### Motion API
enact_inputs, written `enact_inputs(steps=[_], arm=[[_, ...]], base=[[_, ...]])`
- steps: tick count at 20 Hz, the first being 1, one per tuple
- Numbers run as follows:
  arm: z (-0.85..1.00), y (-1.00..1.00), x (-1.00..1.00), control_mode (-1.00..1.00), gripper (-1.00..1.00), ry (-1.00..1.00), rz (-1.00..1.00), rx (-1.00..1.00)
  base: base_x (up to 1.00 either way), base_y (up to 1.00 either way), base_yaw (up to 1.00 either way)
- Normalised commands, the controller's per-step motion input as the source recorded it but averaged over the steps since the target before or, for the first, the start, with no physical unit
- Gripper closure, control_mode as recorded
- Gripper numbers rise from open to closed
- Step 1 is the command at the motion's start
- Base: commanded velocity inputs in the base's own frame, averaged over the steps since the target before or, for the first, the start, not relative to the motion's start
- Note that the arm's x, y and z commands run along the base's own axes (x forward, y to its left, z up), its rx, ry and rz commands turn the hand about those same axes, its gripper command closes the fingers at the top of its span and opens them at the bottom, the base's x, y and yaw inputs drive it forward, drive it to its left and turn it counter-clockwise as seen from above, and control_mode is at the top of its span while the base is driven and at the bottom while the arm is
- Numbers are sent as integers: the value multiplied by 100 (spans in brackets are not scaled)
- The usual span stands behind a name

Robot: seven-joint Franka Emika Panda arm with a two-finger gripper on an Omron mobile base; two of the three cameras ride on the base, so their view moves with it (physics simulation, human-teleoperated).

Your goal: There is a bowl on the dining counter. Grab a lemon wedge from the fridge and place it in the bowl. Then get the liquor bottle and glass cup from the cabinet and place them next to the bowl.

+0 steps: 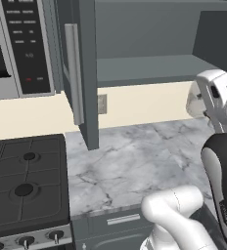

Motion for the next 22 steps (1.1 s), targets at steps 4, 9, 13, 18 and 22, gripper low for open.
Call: enact_inputs(steps=[4, 9, 13, 18, 22], arm=[[0, 0, 0, -100, 100, 18, 0, 0], [0, -1, 0, -100, 100, 11, 0, 0], [0, 0, 0, 100, 100, 0, 0, 0], [0, 0, 0, 100, 100, 0, 0, 0], [0, 0, 0, 100, 100, 0, 0, 0]], base=[[0, 0, 0], [0, 0, 0], [-20, 0, 0], [-66, 9, 0], [-81, 22, 0]])
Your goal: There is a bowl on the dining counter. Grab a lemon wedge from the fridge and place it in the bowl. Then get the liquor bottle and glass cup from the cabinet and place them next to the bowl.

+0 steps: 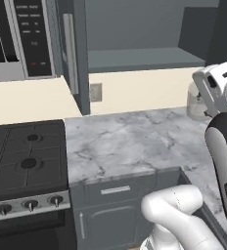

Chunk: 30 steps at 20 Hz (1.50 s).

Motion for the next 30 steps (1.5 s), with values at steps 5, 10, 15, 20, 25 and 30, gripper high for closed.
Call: enact_inputs(steps=[5, 10, 15, 20, 25, 30], arm=[[0, 0, 0, 100, 100, 0, 0, 0], [0, 0, 0, 100, 100, 0, 0, 0], [0, 0, 0, 100, 100, 0, 0, 0], [0, 0, 0, 100, 100, 0, 0, 0], [0, 0, 0, 100, 100, 0, 0, 0], [0, 0, 0, 100, 100, 0, 0, 0]], base=[[-85, 33, 0], [-74, 56, 0], [-47, 91, 4], [-33, 100, 19], [-42, 100, 40], [-52, 94, 54]])
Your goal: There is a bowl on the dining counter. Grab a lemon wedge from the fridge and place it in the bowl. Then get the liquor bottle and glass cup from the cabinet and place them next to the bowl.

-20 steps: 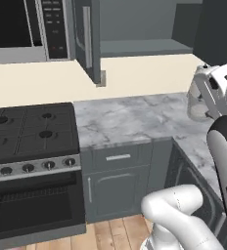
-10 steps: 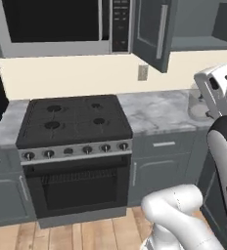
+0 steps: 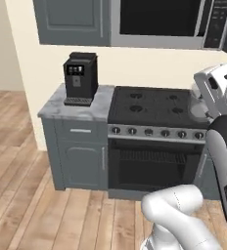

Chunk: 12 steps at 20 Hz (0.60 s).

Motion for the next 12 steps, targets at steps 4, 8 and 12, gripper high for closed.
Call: enact_inputs(steps=[4, 8, 12], arm=[[0, 0, 0, 100, 100, 0, 0, 0], [0, 0, 0, 100, 100, 0, 0, 0], [0, 0, 0, 100, 100, 0, 0, 0]], base=[[-48, 87, 56], [-45, 85, 57], [-31, 87, 60]])
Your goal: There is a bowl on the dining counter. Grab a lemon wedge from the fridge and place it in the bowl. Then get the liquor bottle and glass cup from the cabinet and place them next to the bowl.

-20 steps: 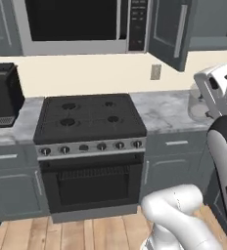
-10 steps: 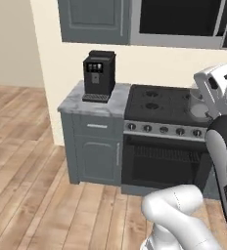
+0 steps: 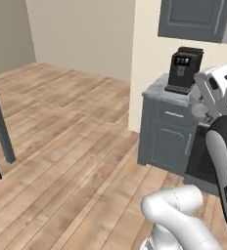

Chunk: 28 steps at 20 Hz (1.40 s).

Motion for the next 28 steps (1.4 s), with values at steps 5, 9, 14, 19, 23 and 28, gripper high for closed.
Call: enact_inputs(steps=[5, 9, 14, 19, 23, 28], arm=[[0, 0, 0, 100, 100, 0, 0, 0], [0, 0, 0, 100, 100, 0, 0, 0], [0, 0, 0, 100, 100, 0, 0, 0], [0, 0, 0, 100, 100, 0, 0, 0], [0, 0, 0, 100, 100, 0, 0, 0], [0, 0, 0, 100, 100, 0, 0, 0]], base=[[-16, 87, 62], [-1, 83, 62], [13, 75, 52], [67, 61, 35], [100, 30, 22], [100, -8, 19]])
